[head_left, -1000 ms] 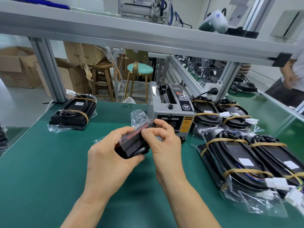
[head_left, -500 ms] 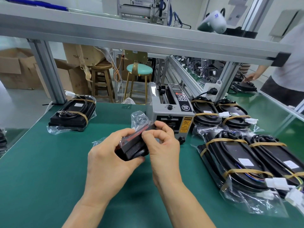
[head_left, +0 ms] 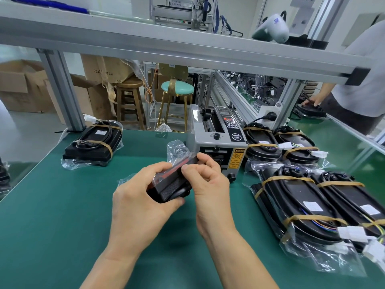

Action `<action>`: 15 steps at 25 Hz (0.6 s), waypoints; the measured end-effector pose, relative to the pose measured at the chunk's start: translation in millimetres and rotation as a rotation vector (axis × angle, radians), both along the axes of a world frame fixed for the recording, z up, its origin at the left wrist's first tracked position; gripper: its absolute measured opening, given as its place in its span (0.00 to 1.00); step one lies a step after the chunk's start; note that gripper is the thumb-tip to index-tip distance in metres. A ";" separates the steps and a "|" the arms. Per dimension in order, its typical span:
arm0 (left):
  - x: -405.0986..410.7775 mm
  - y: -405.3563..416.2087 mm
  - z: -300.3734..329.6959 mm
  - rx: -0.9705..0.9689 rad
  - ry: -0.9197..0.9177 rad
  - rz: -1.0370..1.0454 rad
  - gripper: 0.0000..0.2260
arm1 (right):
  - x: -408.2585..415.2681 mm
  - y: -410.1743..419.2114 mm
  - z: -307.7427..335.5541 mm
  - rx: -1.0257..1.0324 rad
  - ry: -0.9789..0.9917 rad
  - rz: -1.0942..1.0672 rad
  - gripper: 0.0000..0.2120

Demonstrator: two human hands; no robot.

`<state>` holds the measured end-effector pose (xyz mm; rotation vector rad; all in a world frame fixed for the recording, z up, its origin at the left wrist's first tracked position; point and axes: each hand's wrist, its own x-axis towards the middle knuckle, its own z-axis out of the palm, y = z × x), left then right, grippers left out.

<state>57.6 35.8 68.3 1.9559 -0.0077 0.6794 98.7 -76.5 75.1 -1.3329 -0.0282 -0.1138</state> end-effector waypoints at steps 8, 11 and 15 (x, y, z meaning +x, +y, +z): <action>1.7 1.4 -1.2 -0.012 -0.011 -0.002 0.28 | -0.7 0.3 2.1 0.080 -0.002 0.014 0.11; 2.2 1.8 -1.6 -0.003 -0.019 0.001 0.28 | 0.1 -1.8 2.9 0.065 0.001 0.053 0.09; 2.9 1.8 -2.2 0.003 -0.022 0.009 0.28 | 3.5 -3.7 0.1 0.002 -0.010 0.054 0.05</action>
